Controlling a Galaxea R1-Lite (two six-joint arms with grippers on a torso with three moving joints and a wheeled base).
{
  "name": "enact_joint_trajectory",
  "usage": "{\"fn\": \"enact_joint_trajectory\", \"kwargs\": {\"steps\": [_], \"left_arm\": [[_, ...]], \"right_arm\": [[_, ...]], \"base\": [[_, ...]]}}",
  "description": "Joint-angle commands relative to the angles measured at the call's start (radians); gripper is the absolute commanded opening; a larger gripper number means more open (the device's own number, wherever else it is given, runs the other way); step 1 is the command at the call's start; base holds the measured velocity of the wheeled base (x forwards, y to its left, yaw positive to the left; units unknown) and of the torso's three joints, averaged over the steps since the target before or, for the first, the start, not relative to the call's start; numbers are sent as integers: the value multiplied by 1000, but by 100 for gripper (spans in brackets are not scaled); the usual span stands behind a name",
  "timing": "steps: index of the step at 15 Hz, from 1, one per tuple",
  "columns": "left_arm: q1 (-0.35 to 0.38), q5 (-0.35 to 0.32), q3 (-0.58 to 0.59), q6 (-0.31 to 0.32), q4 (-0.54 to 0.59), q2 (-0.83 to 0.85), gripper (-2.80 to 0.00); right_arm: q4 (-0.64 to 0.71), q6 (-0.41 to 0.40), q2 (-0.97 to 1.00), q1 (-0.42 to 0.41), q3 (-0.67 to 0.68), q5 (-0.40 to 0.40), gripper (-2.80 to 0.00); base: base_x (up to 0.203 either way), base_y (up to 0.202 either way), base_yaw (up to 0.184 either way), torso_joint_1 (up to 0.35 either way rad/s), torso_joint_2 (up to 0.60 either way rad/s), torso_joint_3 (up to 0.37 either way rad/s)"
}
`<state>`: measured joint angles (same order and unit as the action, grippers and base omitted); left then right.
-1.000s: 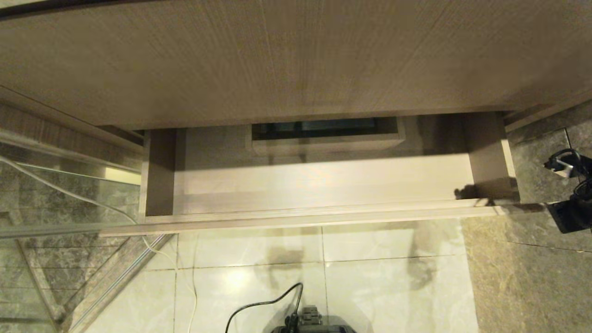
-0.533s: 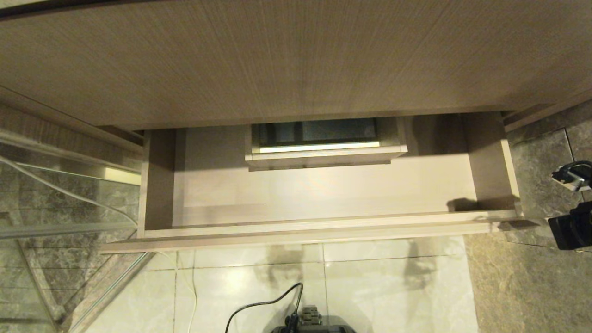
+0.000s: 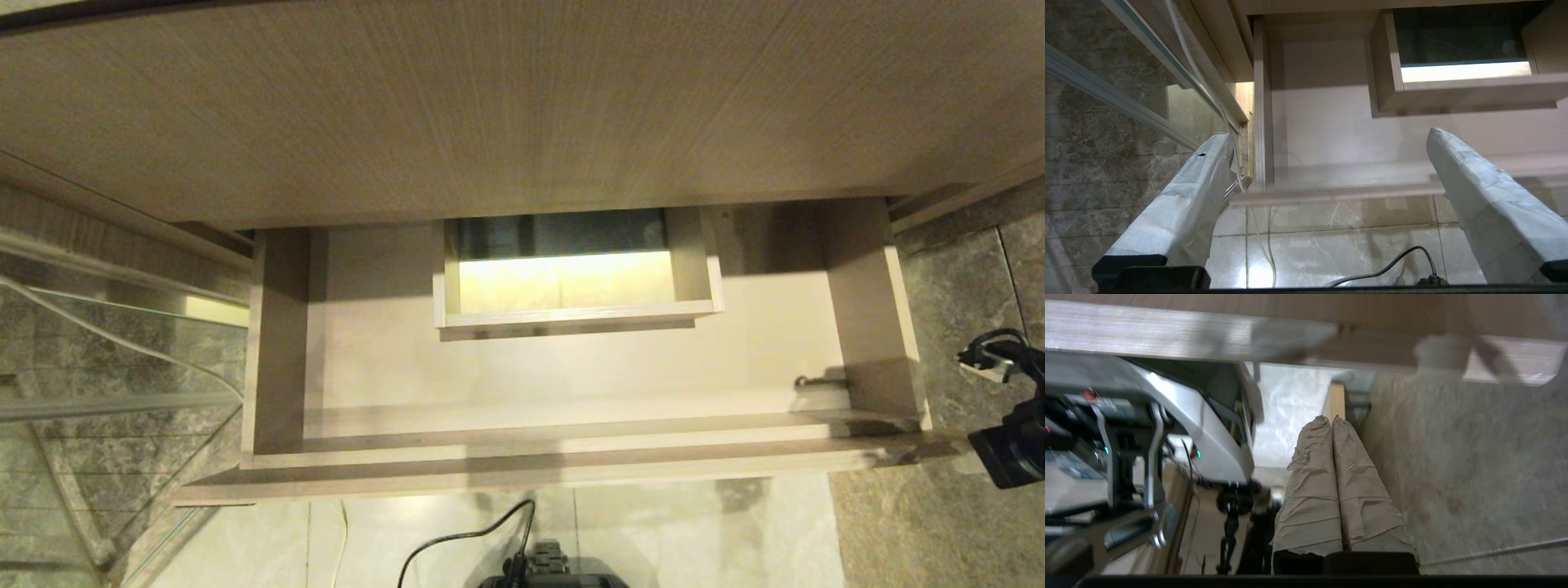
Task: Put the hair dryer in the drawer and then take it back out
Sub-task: Close the drawer
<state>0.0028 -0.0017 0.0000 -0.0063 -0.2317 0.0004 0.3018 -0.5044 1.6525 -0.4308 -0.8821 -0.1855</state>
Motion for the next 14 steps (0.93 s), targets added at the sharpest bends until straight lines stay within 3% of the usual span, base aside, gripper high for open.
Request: {"fn": "enact_joint_trajectory", "kwargs": {"steps": [1,4,7,14], "left_arm": [[0,0,40,-1,-1,0,0],[0,0,40,-1,-1,0,0],[0,0,40,0,-1,0,0],[0,0,40,0,-1,0,0]], "right_arm": [[8,-9,42,-7,1,1,-280],[48,-64,74,-12,1,42,-280],[53,-60,58,-33,-16,7,-280],[79,-89,-127,-87,159,-7,-280]], "base": [[0,0,0,0,0,0],[0,0,0,0,0,0],[0,0,0,0,0,0],[0,0,0,0,0,0]]}}
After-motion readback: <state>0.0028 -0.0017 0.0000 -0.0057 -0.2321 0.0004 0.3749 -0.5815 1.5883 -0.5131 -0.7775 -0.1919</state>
